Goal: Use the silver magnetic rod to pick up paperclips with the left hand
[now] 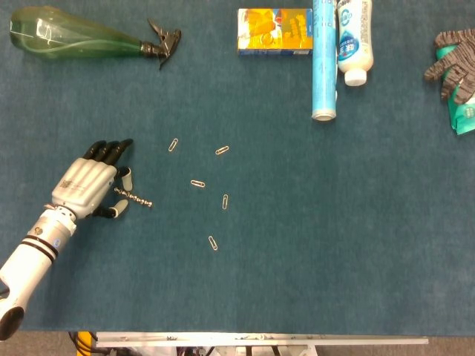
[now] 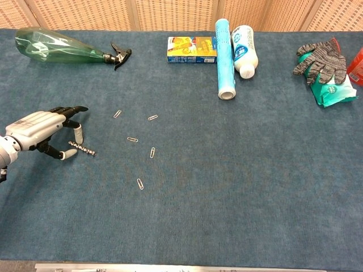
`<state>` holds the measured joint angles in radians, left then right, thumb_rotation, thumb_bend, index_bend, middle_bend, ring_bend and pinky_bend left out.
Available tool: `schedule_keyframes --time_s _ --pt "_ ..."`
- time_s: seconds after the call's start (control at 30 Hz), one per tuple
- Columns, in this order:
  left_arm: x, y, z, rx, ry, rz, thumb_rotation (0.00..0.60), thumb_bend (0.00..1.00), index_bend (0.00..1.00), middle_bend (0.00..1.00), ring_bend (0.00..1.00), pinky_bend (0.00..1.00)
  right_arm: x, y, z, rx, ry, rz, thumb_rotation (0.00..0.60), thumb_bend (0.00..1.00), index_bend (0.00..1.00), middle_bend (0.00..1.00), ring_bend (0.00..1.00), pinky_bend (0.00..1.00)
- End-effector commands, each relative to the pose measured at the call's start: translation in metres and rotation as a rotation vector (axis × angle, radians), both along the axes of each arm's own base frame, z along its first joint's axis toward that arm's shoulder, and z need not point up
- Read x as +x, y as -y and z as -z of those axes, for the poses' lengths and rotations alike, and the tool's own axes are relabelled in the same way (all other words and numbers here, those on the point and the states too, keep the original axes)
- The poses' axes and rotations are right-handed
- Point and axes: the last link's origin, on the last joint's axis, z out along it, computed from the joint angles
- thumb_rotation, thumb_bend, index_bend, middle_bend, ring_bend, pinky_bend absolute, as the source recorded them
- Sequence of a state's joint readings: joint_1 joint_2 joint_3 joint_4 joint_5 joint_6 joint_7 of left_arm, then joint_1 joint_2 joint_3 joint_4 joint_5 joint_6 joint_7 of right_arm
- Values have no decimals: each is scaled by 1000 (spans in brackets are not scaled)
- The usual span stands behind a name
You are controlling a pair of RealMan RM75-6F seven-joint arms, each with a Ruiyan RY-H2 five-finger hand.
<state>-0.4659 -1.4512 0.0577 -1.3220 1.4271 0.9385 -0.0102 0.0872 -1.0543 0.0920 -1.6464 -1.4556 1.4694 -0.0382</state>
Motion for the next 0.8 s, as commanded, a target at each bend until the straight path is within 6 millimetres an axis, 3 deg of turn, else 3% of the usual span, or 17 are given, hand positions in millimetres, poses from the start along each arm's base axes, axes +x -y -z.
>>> schedule_keyframes --time_s 0.03,0.8 --pt "-1 0 1 -1 0 -1 600 321 463 0 0 0 0 0 0 0 0 0 600 112 423 263 238 412" --pt "-2 0 5 11 0 -9 600 323 514 0 0 0 -2 0 2 2 3 4 600 112 424 263 238 412"
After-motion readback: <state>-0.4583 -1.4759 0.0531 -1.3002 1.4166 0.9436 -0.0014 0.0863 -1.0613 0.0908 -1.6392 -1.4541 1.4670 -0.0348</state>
